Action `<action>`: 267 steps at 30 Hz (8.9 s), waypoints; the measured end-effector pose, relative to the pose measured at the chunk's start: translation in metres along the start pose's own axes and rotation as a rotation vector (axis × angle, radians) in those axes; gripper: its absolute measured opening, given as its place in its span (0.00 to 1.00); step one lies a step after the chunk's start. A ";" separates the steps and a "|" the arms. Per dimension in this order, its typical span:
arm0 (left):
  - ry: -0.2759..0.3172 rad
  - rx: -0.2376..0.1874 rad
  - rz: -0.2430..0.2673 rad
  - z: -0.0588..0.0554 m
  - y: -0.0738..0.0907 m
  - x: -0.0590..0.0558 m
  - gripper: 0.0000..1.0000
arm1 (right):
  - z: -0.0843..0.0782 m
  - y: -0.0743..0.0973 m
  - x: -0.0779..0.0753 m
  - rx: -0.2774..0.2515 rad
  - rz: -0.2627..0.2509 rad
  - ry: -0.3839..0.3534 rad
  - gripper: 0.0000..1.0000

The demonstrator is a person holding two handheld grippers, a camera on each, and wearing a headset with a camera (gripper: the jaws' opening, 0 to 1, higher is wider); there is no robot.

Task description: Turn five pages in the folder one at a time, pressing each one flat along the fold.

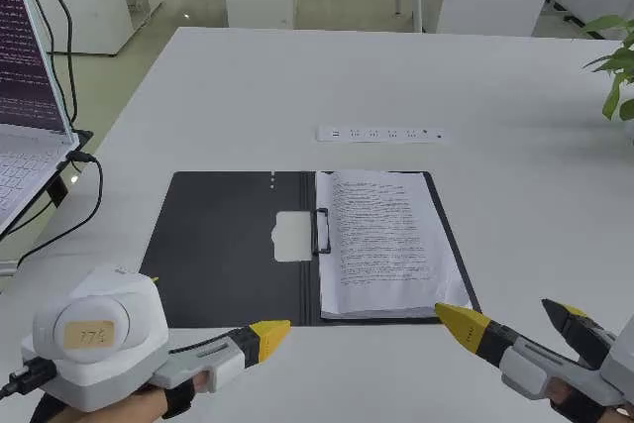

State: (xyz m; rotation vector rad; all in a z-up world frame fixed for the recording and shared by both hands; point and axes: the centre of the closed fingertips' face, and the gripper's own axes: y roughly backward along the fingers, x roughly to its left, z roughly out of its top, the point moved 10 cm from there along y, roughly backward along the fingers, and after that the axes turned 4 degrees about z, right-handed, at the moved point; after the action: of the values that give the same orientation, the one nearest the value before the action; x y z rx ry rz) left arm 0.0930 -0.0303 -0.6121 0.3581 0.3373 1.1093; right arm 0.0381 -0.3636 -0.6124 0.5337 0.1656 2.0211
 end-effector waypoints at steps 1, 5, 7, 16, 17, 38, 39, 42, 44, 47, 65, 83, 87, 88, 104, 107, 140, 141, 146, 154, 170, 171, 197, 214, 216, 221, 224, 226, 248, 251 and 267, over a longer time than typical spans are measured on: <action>-0.007 0.006 -0.010 0.001 -0.005 -0.002 0.99 | 0.000 0.000 0.000 -0.005 -0.002 -0.002 0.93; -0.032 0.022 -0.041 0.004 -0.021 -0.010 0.99 | -0.001 0.001 -0.002 -0.009 -0.013 -0.013 0.93; -0.046 0.028 -0.056 0.005 -0.026 -0.015 0.99 | -0.001 0.002 -0.003 -0.013 -0.017 -0.016 0.93; -0.055 0.045 -0.084 0.003 -0.038 -0.025 0.99 | 0.001 0.004 -0.006 -0.025 -0.035 -0.030 0.94; -0.057 0.044 -0.085 0.004 -0.036 -0.026 0.99 | 0.001 0.004 -0.006 -0.028 -0.034 -0.025 0.94; 0.061 -0.001 0.110 -0.023 0.062 0.023 0.99 | 0.000 0.002 0.002 0.014 -0.004 0.006 1.00; 0.068 -0.007 0.115 -0.024 0.064 0.024 0.99 | 0.000 0.003 0.003 0.008 -0.004 0.003 1.00; 0.077 -0.013 0.124 -0.025 0.066 0.026 0.99 | 0.003 0.003 0.004 -0.002 -0.005 0.016 1.00; 0.079 -0.008 0.123 -0.025 0.066 0.025 0.99 | 0.005 0.002 0.005 0.001 -0.004 0.022 1.00; 0.068 -0.009 0.119 -0.024 0.067 0.024 0.99 | 0.009 0.003 0.007 -0.007 0.001 0.029 1.00; 0.032 -0.027 0.111 -0.019 0.071 0.016 0.99 | 0.006 0.011 0.008 -0.018 -0.011 0.040 1.00; 0.017 -0.024 0.109 -0.019 0.073 0.011 0.99 | 0.002 0.010 0.011 -0.004 -0.003 0.051 1.00; 0.012 -0.019 0.104 -0.018 0.071 0.011 0.99 | 0.002 0.010 0.011 -0.005 -0.005 0.047 0.99; 0.008 -0.015 0.102 -0.018 0.069 0.010 0.99 | 0.002 0.010 0.010 -0.005 -0.007 0.046 0.99; -0.018 0.009 0.049 -0.010 0.043 0.002 0.99 | 0.002 0.010 0.005 -0.013 -0.026 0.026 0.99; -0.022 0.011 0.038 -0.007 0.037 0.001 0.99 | 0.001 0.010 0.004 -0.011 -0.028 0.022 0.98; -0.199 0.094 -0.226 0.004 -0.121 -0.082 0.78 | -0.008 0.000 -0.003 -0.011 -0.076 -0.018 0.95; -0.204 0.101 -0.233 0.003 -0.128 -0.086 0.77 | -0.008 -0.001 -0.004 -0.012 -0.079 -0.017 0.95; -0.205 0.096 -0.245 0.000 -0.146 -0.100 0.72 | -0.008 -0.003 -0.005 -0.013 -0.086 -0.021 0.94; -0.240 0.110 -0.229 -0.014 -0.177 -0.117 0.63 | -0.009 -0.008 -0.011 -0.013 -0.099 -0.043 0.93; -0.258 0.149 -0.153 -0.036 -0.204 -0.131 0.47 | -0.011 -0.016 -0.022 0.006 -0.115 -0.067 0.90; -0.257 0.149 -0.155 -0.036 -0.204 -0.131 0.46 | -0.010 -0.017 -0.023 0.009 -0.116 -0.069 0.90; -0.327 0.059 -0.142 -0.043 -0.207 -0.117 0.02 | -0.016 -0.075 -0.043 0.103 -0.086 -0.113 0.57; -0.282 0.048 -0.141 -0.043 -0.207 -0.115 0.02 | -0.036 -0.108 -0.062 0.166 -0.125 -0.320 0.31; -0.276 0.047 -0.140 -0.044 -0.207 -0.115 0.02 | -0.040 -0.110 -0.065 0.175 -0.142 -0.349 0.27; -0.269 0.048 -0.142 -0.043 -0.206 -0.115 0.02 | -0.041 -0.110 -0.070 0.176 -0.205 -0.346 0.03; -0.253 0.051 -0.140 -0.043 -0.207 -0.115 0.02 | -0.042 -0.111 -0.070 0.166 -0.215 -0.389 0.01; -0.248 0.051 -0.140 -0.043 -0.207 -0.115 0.02 | -0.044 -0.112 -0.068 0.175 -0.220 -0.380 0.00; -0.059 -0.005 -0.153 -0.013 -0.143 -0.071 0.19 | 0.005 -0.112 -0.012 -0.031 -0.049 -0.317 0.00; -0.040 -0.024 -0.118 -0.005 -0.126 -0.055 0.22 | 0.014 -0.117 0.004 -0.052 -0.006 -0.296 0.00; 0.017 -0.142 0.053 0.008 -0.039 0.018 0.26 | 0.015 -0.172 0.089 0.000 0.202 -0.202 0.00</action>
State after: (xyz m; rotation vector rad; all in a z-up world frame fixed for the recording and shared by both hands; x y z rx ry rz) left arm 0.1354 -0.0301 -0.6232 0.2329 0.2635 1.1817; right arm 0.1464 -0.2034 -0.6299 0.7763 -0.0113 2.1460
